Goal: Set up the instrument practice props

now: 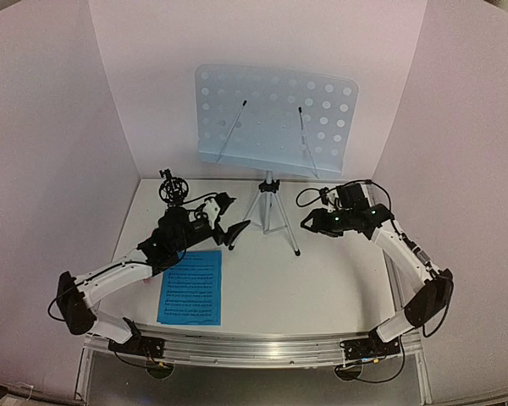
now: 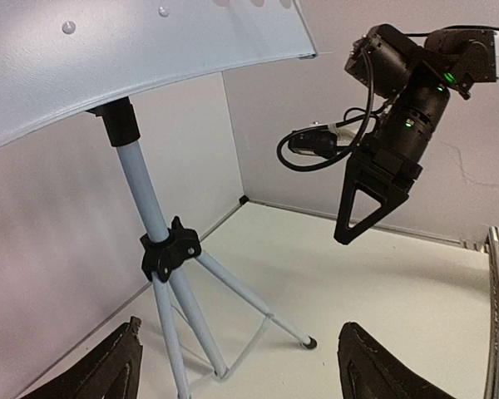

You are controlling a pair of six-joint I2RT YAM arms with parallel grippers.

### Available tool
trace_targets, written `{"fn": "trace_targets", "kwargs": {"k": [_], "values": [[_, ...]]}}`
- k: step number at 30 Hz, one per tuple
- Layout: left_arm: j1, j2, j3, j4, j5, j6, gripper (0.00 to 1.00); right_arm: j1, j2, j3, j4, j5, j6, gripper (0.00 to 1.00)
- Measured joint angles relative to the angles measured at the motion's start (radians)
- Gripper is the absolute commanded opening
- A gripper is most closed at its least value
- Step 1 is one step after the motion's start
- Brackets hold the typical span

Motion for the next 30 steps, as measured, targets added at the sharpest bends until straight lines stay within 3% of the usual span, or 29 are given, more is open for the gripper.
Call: {"fn": "trace_targets", "kwargs": {"k": [11, 16, 20, 24, 30], "values": [[0.018, -0.425, -0.095, -0.638, 0.034, 0.137, 0.77, 0.378, 0.019, -0.042, -0.022, 0.137, 0.107, 0.6], [0.17, -0.485, -0.132, -0.994, 0.014, 0.302, 0.74, 0.549, 0.174, 0.009, 0.076, 0.156, 0.204, 0.58], [0.276, -0.482, -0.229, -1.197, -0.035, 0.434, 0.7, 0.594, 0.336, 0.044, 0.212, 0.13, 0.292, 0.55], [0.363, -0.441, -0.324, -1.307, -0.076, 0.505, 0.64, 0.608, 0.517, 0.152, 0.281, 0.123, 0.344, 0.52], [0.388, -0.324, -0.384, -1.262, -0.097, 0.487, 0.61, 0.624, 0.708, 0.315, 0.343, 0.125, 0.391, 0.52]]}}
